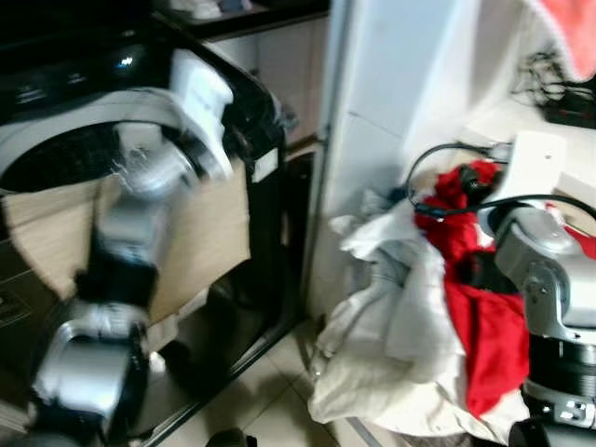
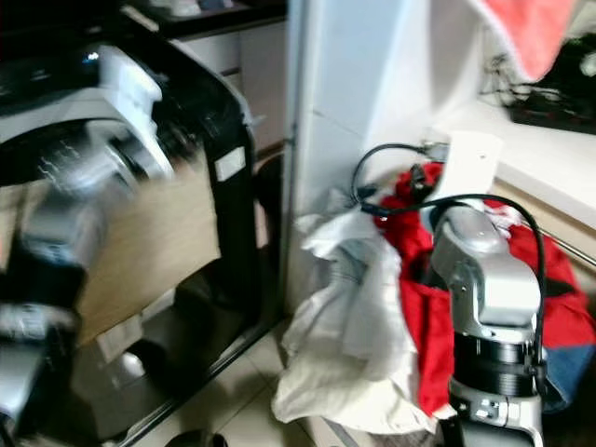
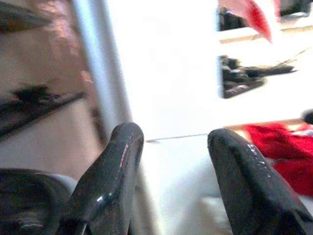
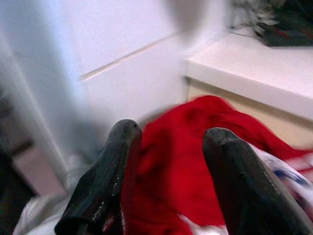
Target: Clothes washing
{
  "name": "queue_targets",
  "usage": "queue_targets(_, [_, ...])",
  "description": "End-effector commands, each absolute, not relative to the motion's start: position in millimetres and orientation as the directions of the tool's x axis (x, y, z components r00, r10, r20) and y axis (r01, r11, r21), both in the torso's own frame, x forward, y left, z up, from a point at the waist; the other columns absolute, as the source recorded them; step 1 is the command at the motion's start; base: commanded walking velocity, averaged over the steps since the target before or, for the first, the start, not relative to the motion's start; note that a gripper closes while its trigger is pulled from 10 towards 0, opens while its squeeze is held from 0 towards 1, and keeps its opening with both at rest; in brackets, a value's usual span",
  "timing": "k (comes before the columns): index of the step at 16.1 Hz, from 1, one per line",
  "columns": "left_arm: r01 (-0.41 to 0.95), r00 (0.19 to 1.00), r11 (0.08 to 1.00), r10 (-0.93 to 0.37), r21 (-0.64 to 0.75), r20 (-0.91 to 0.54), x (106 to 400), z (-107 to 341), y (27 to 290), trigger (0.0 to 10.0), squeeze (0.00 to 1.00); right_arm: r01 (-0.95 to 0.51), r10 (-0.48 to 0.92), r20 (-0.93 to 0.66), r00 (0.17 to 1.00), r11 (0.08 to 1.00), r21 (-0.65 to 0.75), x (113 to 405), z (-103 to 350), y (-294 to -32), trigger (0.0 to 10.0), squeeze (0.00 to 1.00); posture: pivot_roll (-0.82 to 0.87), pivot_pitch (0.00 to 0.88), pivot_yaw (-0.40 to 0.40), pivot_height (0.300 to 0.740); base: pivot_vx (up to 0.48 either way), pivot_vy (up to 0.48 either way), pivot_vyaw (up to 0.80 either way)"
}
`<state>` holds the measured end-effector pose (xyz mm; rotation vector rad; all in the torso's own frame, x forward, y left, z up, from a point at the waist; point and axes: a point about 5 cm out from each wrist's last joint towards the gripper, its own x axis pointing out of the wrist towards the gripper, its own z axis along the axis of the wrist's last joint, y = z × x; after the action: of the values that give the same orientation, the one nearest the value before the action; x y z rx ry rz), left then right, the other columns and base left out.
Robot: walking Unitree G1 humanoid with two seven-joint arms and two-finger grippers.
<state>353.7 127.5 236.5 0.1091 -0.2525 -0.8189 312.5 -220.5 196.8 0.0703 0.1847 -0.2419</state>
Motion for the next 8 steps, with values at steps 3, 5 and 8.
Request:
queue_targets(3, [0.791, 0.546, 0.575, -0.817, 0.210, 0.182, 324, 229, 102, 10.0, 0.00, 0.453, -0.416, -0.233, 0.879, 0.881, 0.137, 293, 176, -235, 10.0, 1.00, -0.12, 0.000, 0.013, 0.740, 0.000, 0.000, 0.00])
queue_targets(5, [0.847, 0.483, 0.508, -0.859, 0.156, 0.169, 308, 220, 97, 10.0, 0.00, 0.512, -0.457, -0.277, 0.845, 0.842, 0.172, 284, 164, -236, 10.0, 1.00, -0.13, 0.000, 0.010, 0.740, 0.000, 0.000, 0.00])
queue_targets(8, [0.882, 0.439, 0.456, -0.887, 0.117, 0.142, 290, 206, 94, 10.0, 0.00, 0.587, -0.525, -0.296, 0.798, 0.789, 0.181, 274, 156, -243, 10.0, 1.00, -0.13, 0.000, 0.007, 0.740, 0.000, 0.000, 0.00])
